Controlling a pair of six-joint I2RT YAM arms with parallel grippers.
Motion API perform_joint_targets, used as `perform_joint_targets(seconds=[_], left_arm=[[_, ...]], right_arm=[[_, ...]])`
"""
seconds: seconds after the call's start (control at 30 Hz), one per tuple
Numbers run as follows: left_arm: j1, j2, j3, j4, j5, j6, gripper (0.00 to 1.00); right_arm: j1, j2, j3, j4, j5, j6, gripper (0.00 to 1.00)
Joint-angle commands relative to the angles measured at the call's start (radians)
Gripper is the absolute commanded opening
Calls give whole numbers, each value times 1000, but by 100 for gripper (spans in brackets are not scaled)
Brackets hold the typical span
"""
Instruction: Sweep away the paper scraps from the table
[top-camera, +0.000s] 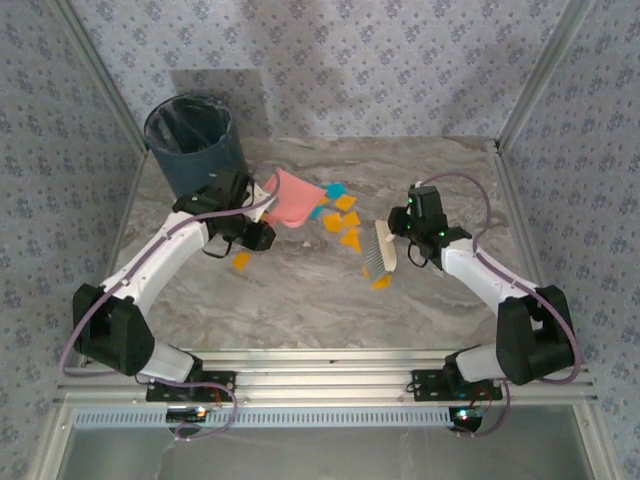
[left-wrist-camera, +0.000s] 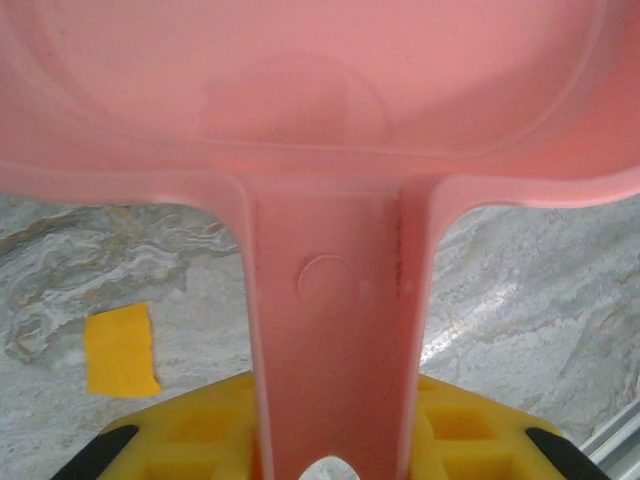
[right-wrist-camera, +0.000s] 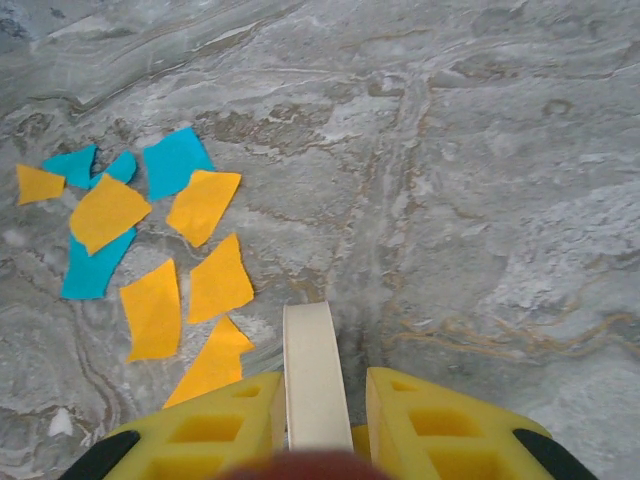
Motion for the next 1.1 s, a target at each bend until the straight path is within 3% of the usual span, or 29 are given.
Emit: perform_joint_targets(seconds=[0.0,0.43,0.6,0.8,1.07], left_arm=[[-36,37,44,-67,-14,50,0],[-155,130,55,-171,-20,128,0],[-201,154,51,-184,-30,138,0],[-270,199,59,-197,-54,139,0],[-360,281,121,-293,-117,151,0]], right_arm=[[-5,-29,30,-87,85,-62,0],[-24,-151,68,-62,-129,-82,0],[-30,-215,65,-121,-43,-112,0],[-30,-283,40,-209,146,-206,0],[-29,-344,-19,-218,323,-305,0]])
